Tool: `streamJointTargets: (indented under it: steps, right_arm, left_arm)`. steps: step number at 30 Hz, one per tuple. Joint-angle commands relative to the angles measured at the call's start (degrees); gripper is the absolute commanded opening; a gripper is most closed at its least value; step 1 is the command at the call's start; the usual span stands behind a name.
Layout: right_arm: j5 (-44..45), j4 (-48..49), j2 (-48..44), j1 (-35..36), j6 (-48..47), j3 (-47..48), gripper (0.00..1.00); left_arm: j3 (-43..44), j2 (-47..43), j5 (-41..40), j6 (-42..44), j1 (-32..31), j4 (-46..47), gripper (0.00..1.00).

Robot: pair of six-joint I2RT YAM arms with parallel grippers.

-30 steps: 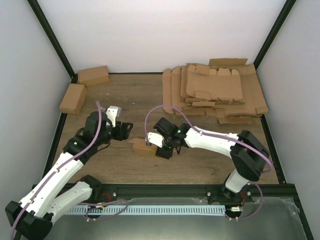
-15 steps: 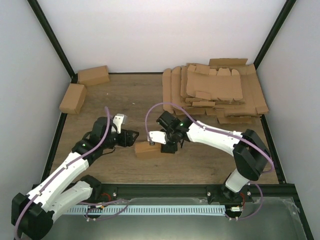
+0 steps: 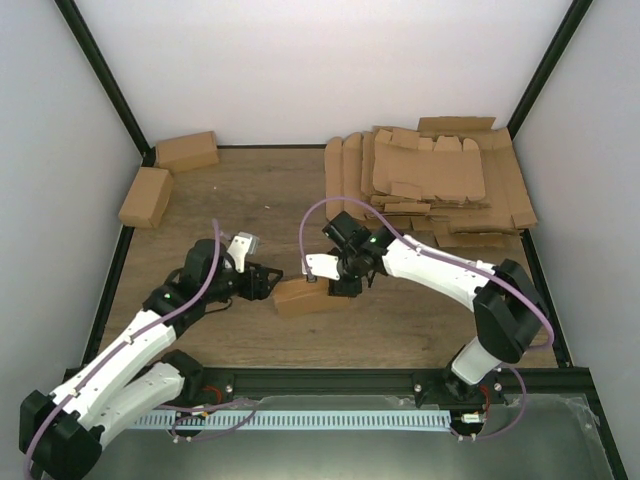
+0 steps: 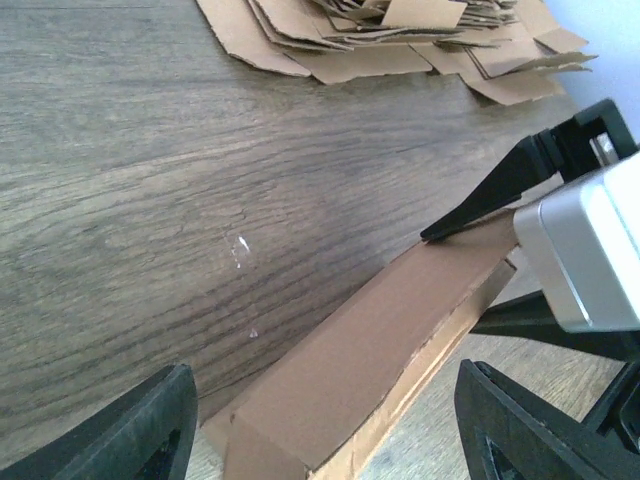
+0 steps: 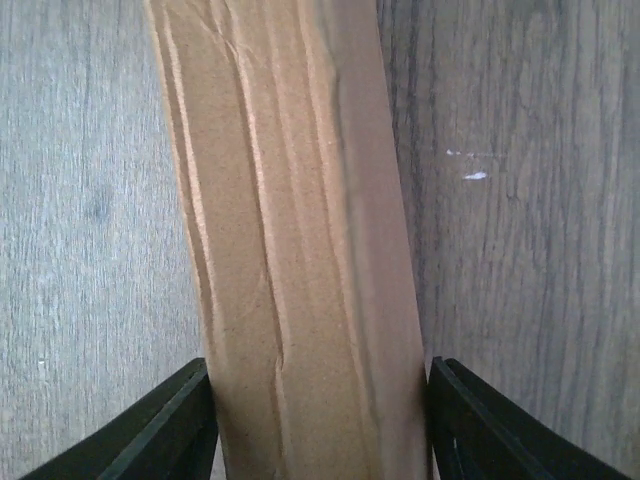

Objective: Fold the paper box

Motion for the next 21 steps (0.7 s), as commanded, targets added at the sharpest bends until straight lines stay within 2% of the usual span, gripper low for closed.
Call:
streamJointTargets:
  steps: [1,7,13,17,21]
  right_arm:
    - [-3.43,-1.08,-1.33,-1.87,-2.84,3.52,0.57]
    - [-3.96,-0.01,-3.84,-4.51,-4.17,1.97,0.55]
    - [-1.74,3.21,-8.83,-6.5,-4.2,-2.83,0.56]
    - [-2.52,5.4,-11.24,-8.16,-4.22,-5.64,0.59]
    - [-1.81,6.04,-9.75,-8.54,-2.75,-6.1,0.6]
  left_arm:
    - [2.98,-0.03,-0.24,2.22,-0.7,-3.81,0.72]
    - [2.67,-0.6,0.95,3.35,-1.05,-0.1,0.71]
    - [3.7,2.18,2.66,8.09,-1.05,0.24,0.7]
    - [3.78,5.41,4.51,12.01,-1.14,1.85,0.64]
    - [4.66,8.51,0.68,16.78,-1.18,1.61,0.58]
